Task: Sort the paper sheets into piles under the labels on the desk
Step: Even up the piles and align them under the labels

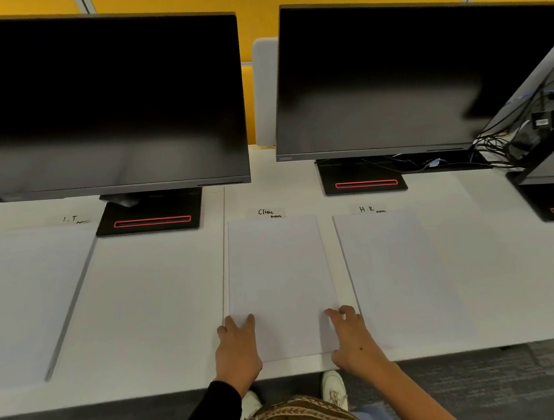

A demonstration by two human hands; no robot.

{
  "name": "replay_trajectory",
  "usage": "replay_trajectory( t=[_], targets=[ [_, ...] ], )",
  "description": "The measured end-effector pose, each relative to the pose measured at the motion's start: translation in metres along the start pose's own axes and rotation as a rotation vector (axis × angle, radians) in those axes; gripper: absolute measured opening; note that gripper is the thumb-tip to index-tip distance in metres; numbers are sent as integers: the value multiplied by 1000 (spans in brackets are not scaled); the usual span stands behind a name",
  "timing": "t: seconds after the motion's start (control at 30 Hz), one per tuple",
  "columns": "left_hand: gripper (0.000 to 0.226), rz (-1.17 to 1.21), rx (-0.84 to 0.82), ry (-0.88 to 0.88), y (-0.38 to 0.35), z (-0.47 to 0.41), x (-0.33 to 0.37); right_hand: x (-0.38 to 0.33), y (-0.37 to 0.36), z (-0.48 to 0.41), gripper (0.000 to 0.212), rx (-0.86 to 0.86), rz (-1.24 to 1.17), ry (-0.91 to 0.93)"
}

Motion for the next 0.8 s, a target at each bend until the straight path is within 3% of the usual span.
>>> replay_trajectory(
  t=[0.27, 0.43, 0.53, 0.63, 0.8],
  targets=[
    [75, -20, -3, 4, 0, -4, 1, -3, 2, 0, 78, 2, 33, 8],
    [103, -36, -76, 21, -3, -10, 0, -3, 3, -3, 93, -45, 3, 2],
    [121, 95, -176, 9, 3, -15, -5, -5, 4, -4, 106, -158, -44, -8],
    [120, 259, -190, 22, 28, -25, -14, -10, 27, -10, 110, -219, -65, -17],
    [102, 501, -56, 58, 91, -69, -23, -32, 103, -52, 95, -62, -237, 43]
  ],
)
Point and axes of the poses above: each hand's wrist, its own z-axis away from the middle knuckle, its own y-axis out of the back of the hand, x = y × z, the point moved 9 cm from there along -z, towards the middle knuckle, and after that the axes turned 13 degrees about -x, right-handed, at the moved point
